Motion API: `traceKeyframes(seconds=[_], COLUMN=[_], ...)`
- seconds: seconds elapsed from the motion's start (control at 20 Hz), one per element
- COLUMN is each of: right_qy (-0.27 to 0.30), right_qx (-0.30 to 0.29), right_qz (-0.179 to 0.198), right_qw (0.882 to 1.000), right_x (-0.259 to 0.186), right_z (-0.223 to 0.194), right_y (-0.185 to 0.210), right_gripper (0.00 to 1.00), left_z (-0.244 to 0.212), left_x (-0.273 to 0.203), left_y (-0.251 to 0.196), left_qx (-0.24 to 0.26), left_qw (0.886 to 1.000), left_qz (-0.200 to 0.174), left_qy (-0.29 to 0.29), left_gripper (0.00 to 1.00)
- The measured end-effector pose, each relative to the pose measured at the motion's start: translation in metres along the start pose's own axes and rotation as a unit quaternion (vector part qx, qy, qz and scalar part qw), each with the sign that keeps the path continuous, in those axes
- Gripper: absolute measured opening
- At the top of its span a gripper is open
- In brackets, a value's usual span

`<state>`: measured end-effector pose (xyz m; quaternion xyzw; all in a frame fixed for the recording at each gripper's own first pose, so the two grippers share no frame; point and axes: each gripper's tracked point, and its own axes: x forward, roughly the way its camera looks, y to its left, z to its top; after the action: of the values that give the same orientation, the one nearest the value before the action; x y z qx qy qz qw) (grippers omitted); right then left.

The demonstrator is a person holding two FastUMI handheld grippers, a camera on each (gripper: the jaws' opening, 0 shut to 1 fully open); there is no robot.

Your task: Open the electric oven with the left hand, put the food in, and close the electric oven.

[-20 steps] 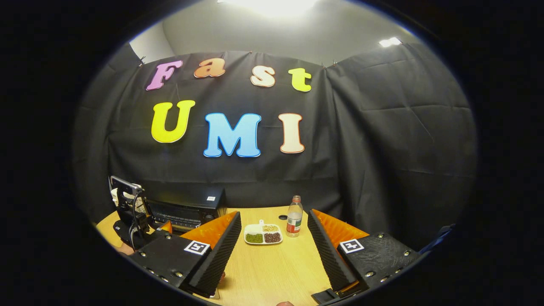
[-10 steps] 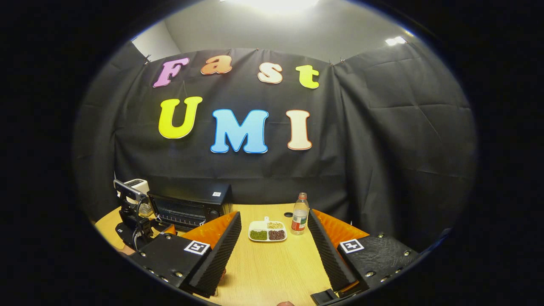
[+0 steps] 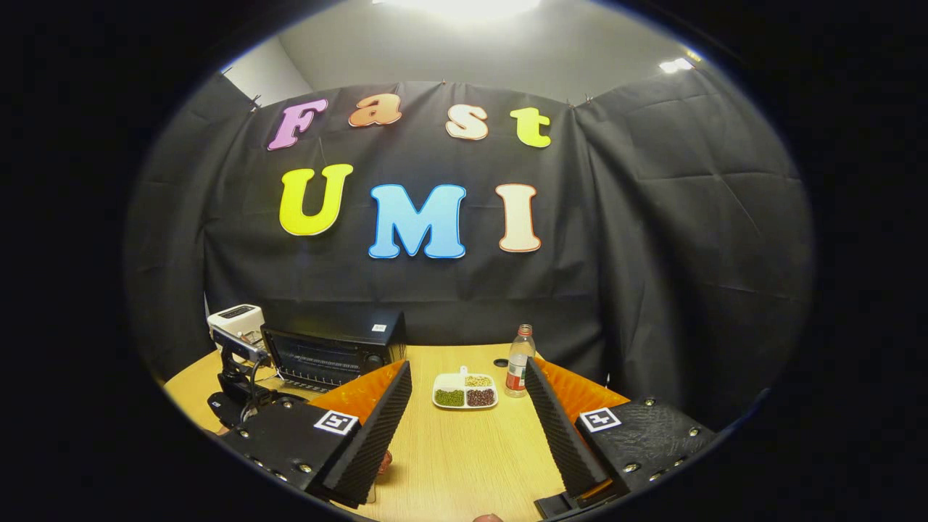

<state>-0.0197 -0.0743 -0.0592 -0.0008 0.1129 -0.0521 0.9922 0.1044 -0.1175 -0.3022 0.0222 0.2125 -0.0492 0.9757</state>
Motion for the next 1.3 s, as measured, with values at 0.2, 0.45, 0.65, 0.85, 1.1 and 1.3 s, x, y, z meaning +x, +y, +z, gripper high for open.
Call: traceKeyframes(seconds=[0.2, 0.45, 0.65, 0.85, 1.1, 1.3], right_qy=[0.004, 0.014, 0.018, 0.021, 0.048, 0.092], right_qx=[0.003, 0.012, 0.019, 0.033, 0.048, 0.079], right_qz=[0.009, 0.028, 0.054, 0.079, 0.113, 0.139], right_qw=[1.000, 0.999, 0.998, 0.996, 0.991, 0.983], right_x=[0.001, 0.006, 0.010, 0.021, 0.044, 0.059], right_z=[-0.002, -0.008, -0.013, -0.015, -0.035, -0.057], right_y=[0.004, 0.018, 0.033, 0.048, 0.064, 0.076], right_gripper=[0.95, 0.95, 0.95, 0.95, 0.95, 0.96], left_z=[-0.007, -0.018, -0.010, 0.040, 0.117, 0.156], left_x=[-0.001, -0.012, -0.029, -0.058, -0.104, -0.140], left_y=[-0.002, -0.007, 0.001, 0.018, 0.049, 0.078], left_qx=[-0.010, 0.003, 0.003, -0.006, 0.001, -0.014], left_qw=[1.000, 1.000, 1.000, 1.000, 0.994, 0.989], left_qz=[-0.003, -0.013, -0.011, -0.003, 0.017, 0.037], left_qy=[0.012, 0.022, 0.017, -0.029, -0.105, -0.141], left_gripper=[1.00, 0.96, 0.96, 1.00, 1.00, 1.00])
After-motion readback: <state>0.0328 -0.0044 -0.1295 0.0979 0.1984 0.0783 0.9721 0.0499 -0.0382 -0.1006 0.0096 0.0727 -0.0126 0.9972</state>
